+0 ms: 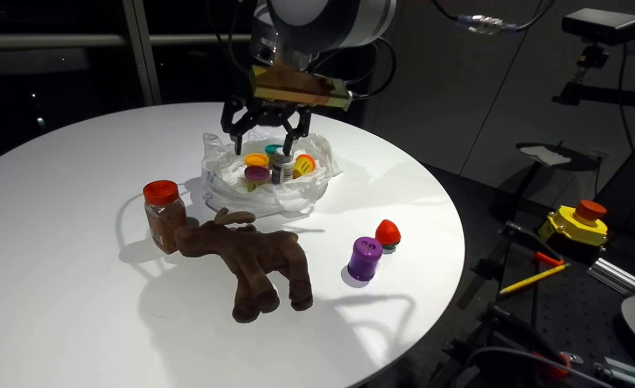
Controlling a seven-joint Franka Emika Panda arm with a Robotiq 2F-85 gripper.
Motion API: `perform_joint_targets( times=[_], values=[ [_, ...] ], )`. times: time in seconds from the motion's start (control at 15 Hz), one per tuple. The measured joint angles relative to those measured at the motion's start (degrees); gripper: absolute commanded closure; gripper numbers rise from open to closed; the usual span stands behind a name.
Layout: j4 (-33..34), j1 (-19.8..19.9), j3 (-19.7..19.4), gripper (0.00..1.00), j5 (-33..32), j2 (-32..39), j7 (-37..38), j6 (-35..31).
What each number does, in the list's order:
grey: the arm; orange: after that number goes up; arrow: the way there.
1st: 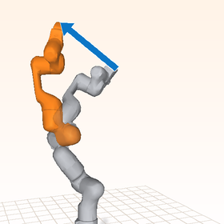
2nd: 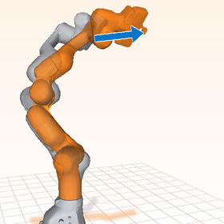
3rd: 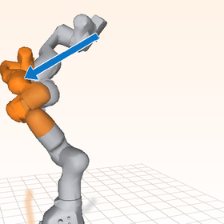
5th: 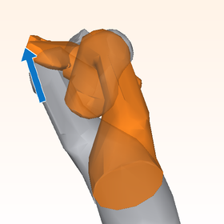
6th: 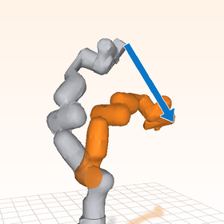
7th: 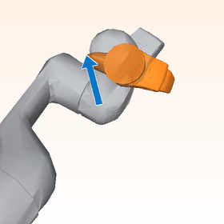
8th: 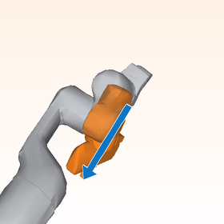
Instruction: Put all the objects on the table into the white plastic bag
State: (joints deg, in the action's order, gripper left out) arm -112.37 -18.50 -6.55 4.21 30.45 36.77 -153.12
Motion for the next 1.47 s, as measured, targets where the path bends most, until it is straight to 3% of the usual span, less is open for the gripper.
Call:
perform_joint_targets(
  times=[0.27,0.8,1.47],
  values=[
    [-11.49,-2.92,-0.73,0.00,-5.27,-8.91,8.04,4.37],
    [-29.97,-5.15,2.81,0.00,-19.43,-18.04,25.10,0.94],
    [-37.53,0.42,9.88,0.00,-15.41,-20.80,21.56,-2.26]
  ],
)
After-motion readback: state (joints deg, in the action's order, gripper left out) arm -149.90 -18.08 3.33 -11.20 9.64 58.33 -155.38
